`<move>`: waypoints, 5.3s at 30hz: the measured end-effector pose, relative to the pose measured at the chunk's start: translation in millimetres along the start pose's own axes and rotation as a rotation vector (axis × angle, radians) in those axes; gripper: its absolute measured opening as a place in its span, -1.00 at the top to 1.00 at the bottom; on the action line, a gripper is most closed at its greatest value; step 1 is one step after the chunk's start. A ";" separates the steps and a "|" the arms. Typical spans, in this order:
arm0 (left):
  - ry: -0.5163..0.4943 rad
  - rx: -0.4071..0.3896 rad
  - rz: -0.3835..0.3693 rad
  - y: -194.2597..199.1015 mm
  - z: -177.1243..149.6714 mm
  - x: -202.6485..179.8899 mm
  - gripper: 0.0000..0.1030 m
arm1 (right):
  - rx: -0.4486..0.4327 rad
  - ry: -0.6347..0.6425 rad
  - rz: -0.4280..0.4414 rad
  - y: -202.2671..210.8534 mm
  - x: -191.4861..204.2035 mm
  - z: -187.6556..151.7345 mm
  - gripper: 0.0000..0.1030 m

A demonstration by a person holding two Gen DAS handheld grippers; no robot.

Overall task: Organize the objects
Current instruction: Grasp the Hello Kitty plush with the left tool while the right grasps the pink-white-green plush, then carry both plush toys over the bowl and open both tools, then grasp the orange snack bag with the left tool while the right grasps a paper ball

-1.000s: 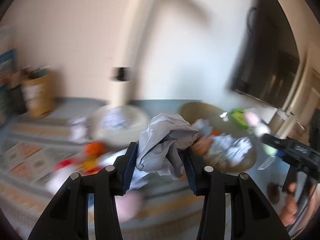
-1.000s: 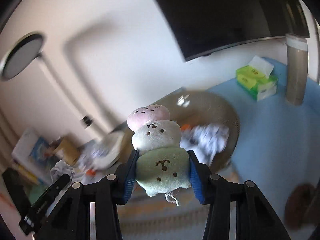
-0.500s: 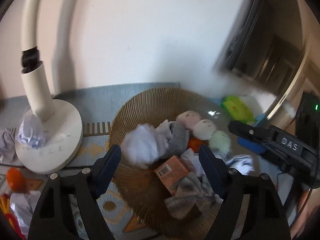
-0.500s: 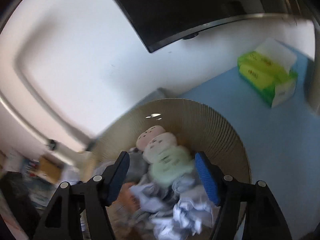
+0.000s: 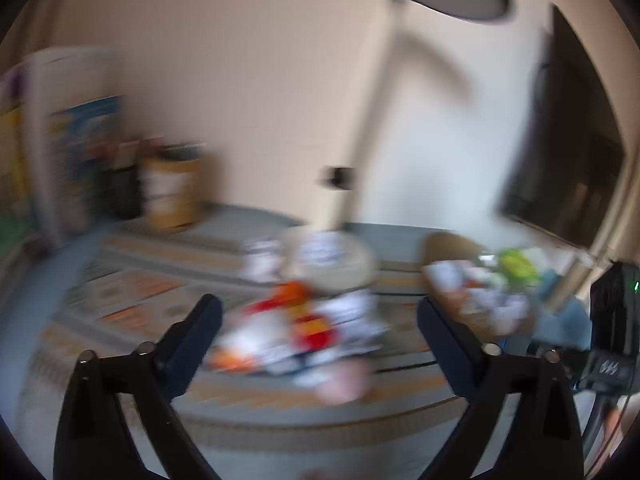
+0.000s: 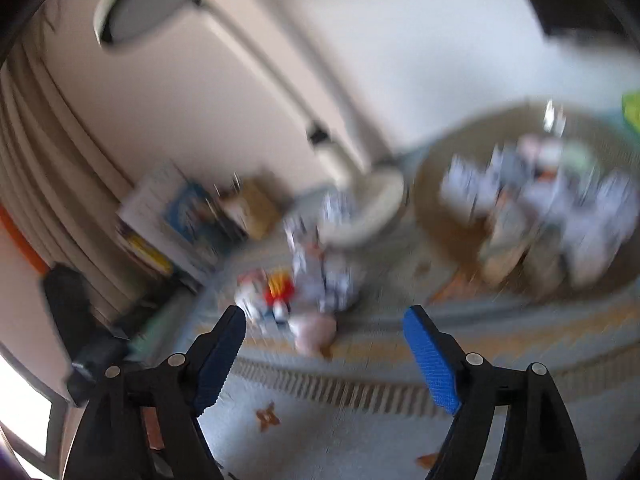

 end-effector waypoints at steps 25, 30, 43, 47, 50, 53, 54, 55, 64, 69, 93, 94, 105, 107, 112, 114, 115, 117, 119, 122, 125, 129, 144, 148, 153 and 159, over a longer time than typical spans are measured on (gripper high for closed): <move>-0.011 0.098 0.076 -10.0 -40.1 109.8 -0.92 | 0.248 0.348 -0.314 -141.2 48.4 -4.2 -0.16; -0.024 0.097 0.069 -9.7 -41.1 106.5 -0.92 | 0.195 0.209 0.028 -106.4 76.9 -10.0 0.12; -0.069 0.203 0.043 -19.7 -47.9 89.6 -0.92 | 0.211 0.206 -0.267 -32.1 13.4 -72.9 0.07; -0.123 0.256 -0.055 -20.1 -44.7 50.3 -0.92 | 0.212 0.214 -0.230 -29.7 20.1 -74.8 -0.31; -0.296 0.273 -0.034 -37.4 -53.0 10.9 -0.92 | 0.230 0.251 -0.260 -31.4 21.6 -74.3 -0.34; -0.414 0.330 -0.018 -61.0 -69.3 -9.2 -0.59 | 0.241 0.288 -0.272 -31.1 23.5 -74.4 -0.34; -0.441 0.370 -0.010 -70.9 -76.6 -12.3 -0.13 | 0.248 0.304 -0.276 -31.0 23.5 -73.8 -0.34; -0.454 0.389 0.015 -78.3 -80.7 -12.2 -0.10 | 0.257 0.324 -0.284 -32.2 23.2 -72.1 -0.34; -0.332 0.365 -0.057 -68.5 -75.2 0.9 0.21 | 0.253 0.365 -0.263 -48.6 24.9 -66.9 -0.15; -0.297 0.358 -0.072 -51.2 -75.9 10.0 0.22 | 0.242 0.370 -0.298 -47.5 33.5 -72.7 0.07; -0.265 0.228 -0.257 -71.2 -12.7 -169.6 0.22 | -0.155 0.004 -0.555 111.7 -88.4 73.6 0.09; -0.250 0.249 -0.265 -87.5 -12.1 -182.8 0.22 | -0.156 -0.019 -0.562 110.2 -103.1 82.1 0.09; -0.331 0.363 -0.236 -186.5 -36.5 -246.2 -0.33 | -0.093 -0.142 -0.569 75.7 -189.6 127.9 -0.22; -0.346 0.341 -0.240 -175.3 -35.9 -242.6 -0.33 | -0.098 -0.135 -0.563 80.5 -187.3 121.2 -0.22; -0.321 0.288 -0.253 -123.1 -26.4 -206.0 -0.39 | -0.099 -0.078 -0.504 92.2 -135.2 88.2 -0.28; -0.293 0.250 -0.228 -95.0 -20.8 -177.3 -0.47 | -0.085 -0.035 -0.470 90.4 -103.1 72.1 -0.28; -0.288 0.229 -0.213 -85.3 -17.3 -166.5 -0.56 | -0.077 -0.005 -0.460 88.5 -88.0 65.4 -0.28; -0.275 0.144 -0.149 -52.1 -9.1 -126.8 -0.69 | -0.063 0.064 -0.448 81.3 -53.9 48.0 -0.33; -0.250 0.095 -0.092 -31.5 -2.5 -92.6 -0.84 | -0.067 0.099 -0.432 72.6 -32.6 29.9 -0.74; -0.196 -0.039 0.172 -1.1 1.3 -13.9 -1.00 | -0.081 0.145 -0.440 51.2 -11.0 -4.2 -1.00; -0.170 -0.133 0.436 16.9 -9.9 57.0 -0.98 | -0.038 0.210 -0.544 21.4 -5.6 -28.4 -1.00; -0.081 -0.058 0.447 6.7 -20.1 104.1 -0.98 | -0.026 0.238 -0.560 2.9 -9.5 -38.6 -1.00; 0.033 0.022 0.361 3.6 -35.0 116.8 -0.98 | -0.034 0.155 -0.545 6.8 -25.7 -42.4 -1.00; 0.007 0.025 0.355 4.5 -37.7 111.8 -0.98 | -0.043 0.141 -0.540 8.7 -27.9 -41.9 -1.00; -0.038 0.077 0.333 -4.4 -41.7 102.2 -0.98 | -0.027 0.131 -0.524 5.8 -29.6 -41.2 -1.00; -0.080 0.344 0.076 -42.7 -35.3 56.1 -0.98 | 0.053 0.156 -0.455 -6.9 -25.4 -41.4 -1.00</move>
Point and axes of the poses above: each gripper's, at about its wrist camera, not at the fingertips, and y roughly against the way its jaws point, x to its left, z to its top, the point moved 6 cm from there along -y, roughly the way its jaws point, and after that the axes turned 12 degrees about y, right-handed, at the moved point
